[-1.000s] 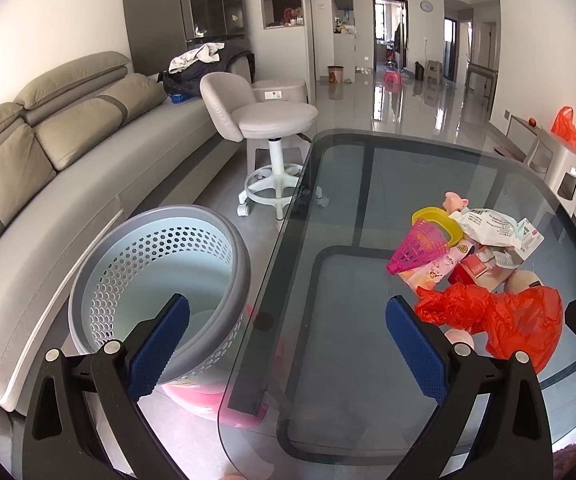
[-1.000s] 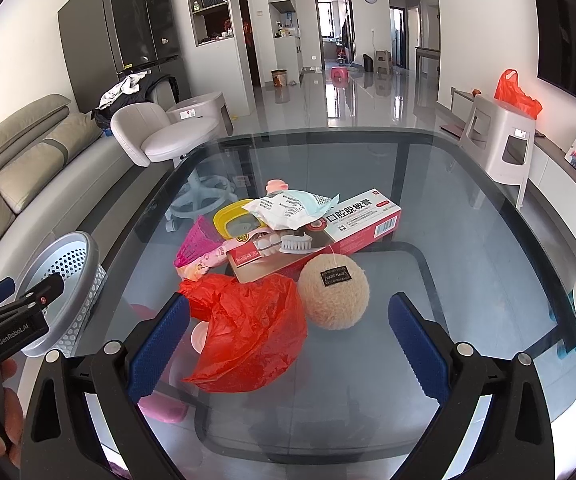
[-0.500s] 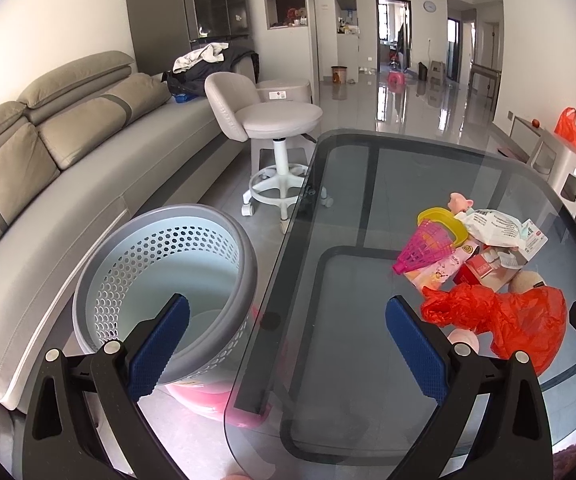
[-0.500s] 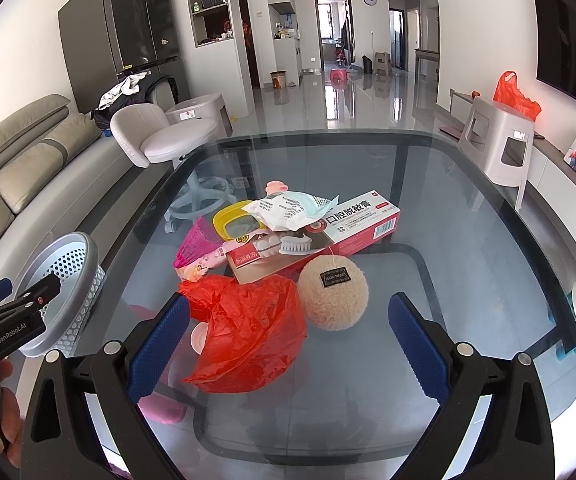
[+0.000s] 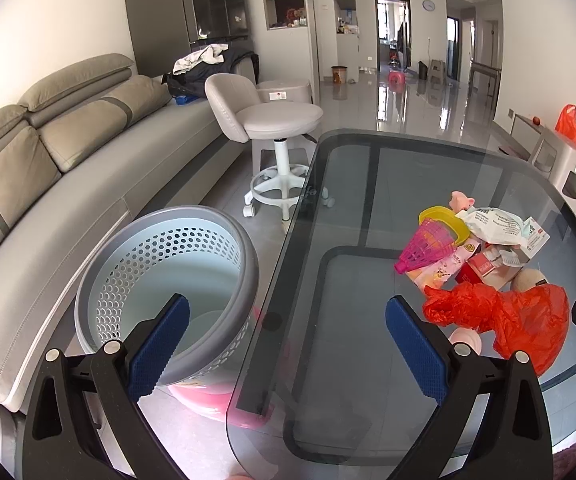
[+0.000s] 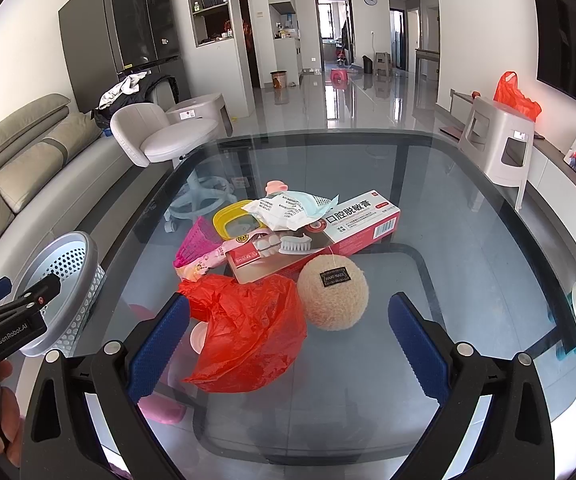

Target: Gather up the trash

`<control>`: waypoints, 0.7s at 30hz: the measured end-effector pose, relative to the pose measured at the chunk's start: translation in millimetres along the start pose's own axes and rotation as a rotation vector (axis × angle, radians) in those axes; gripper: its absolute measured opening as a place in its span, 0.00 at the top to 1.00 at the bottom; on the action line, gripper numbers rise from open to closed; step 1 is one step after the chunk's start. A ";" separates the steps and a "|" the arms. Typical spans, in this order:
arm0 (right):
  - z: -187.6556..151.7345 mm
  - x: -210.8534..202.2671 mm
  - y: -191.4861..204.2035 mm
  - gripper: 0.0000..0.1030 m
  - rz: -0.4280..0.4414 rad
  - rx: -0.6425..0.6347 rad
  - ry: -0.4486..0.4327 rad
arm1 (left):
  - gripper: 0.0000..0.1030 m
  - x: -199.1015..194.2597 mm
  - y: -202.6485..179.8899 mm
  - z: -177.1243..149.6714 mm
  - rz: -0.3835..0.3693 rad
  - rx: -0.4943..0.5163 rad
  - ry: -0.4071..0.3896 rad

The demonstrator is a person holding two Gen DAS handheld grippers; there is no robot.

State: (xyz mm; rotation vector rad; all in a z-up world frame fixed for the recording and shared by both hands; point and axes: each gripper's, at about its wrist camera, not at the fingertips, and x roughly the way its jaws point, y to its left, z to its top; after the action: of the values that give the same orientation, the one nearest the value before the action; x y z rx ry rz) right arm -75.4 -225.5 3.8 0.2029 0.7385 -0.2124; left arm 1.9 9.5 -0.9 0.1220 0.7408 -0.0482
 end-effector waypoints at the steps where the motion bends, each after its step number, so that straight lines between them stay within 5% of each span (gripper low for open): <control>1: 0.0 0.1 0.1 0.08 0.000 0.000 0.000 | 0.06 -0.4 -0.3 0.2 0.000 0.000 -0.001; 21: 0.6 1.1 0.1 0.08 -0.001 -0.003 0.000 | 0.06 1.4 0.3 -2.3 -0.001 0.004 0.003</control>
State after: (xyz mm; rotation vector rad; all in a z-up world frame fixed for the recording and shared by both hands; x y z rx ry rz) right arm -74.3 -225.7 3.5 0.1999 0.7389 -0.2122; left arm 1.4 10.1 -3.5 0.1253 0.7433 -0.0501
